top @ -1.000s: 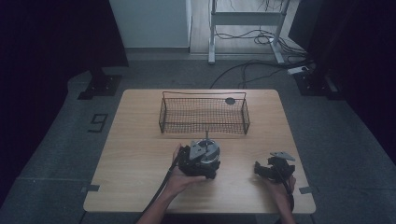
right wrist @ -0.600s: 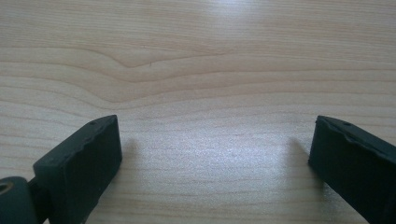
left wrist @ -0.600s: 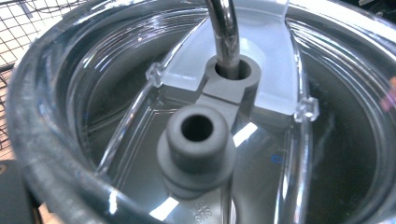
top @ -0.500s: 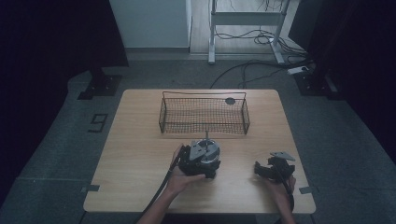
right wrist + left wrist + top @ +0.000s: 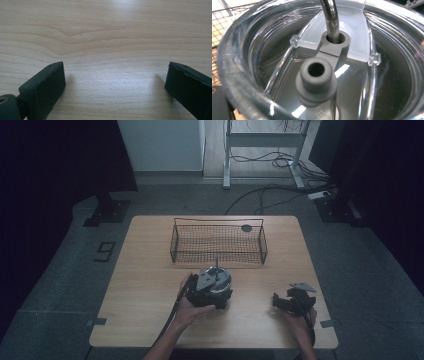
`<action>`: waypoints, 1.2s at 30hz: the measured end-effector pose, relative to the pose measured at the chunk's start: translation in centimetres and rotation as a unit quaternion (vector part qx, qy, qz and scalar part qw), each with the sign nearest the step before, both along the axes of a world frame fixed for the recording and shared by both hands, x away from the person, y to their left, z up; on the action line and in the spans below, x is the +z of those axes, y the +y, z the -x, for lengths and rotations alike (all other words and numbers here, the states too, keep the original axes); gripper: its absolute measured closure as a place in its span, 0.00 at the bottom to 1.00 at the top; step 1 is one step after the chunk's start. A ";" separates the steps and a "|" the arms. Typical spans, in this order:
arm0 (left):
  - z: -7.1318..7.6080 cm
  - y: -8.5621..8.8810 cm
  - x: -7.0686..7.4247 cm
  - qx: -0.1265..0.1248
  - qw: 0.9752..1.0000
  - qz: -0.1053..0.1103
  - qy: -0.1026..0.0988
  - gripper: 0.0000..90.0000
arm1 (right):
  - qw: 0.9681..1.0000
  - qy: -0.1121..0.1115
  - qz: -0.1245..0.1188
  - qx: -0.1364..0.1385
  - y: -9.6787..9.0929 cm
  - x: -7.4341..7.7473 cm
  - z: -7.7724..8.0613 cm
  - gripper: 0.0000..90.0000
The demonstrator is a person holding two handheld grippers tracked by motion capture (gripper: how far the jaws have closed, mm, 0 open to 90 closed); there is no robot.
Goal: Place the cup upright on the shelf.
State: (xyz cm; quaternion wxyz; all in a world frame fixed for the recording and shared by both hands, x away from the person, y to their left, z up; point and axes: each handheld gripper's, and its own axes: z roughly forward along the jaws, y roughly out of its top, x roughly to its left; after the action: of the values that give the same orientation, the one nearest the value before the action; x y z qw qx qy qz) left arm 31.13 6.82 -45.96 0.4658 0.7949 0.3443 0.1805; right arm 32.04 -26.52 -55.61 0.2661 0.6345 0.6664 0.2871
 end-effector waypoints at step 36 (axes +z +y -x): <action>-2.0 4.1 3.5 0.039 0.999 0.029 -0.014 0.04 | 1.000 0.000 0.000 -0.001 0.0 0.0 0.0 0.03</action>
State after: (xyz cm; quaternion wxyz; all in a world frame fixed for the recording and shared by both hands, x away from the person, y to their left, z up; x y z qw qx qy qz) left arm 33.12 10.90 -42.42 0.4858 0.7643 0.3737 0.2002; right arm 32.04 -26.52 -55.62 0.2664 0.6350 0.6658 0.2872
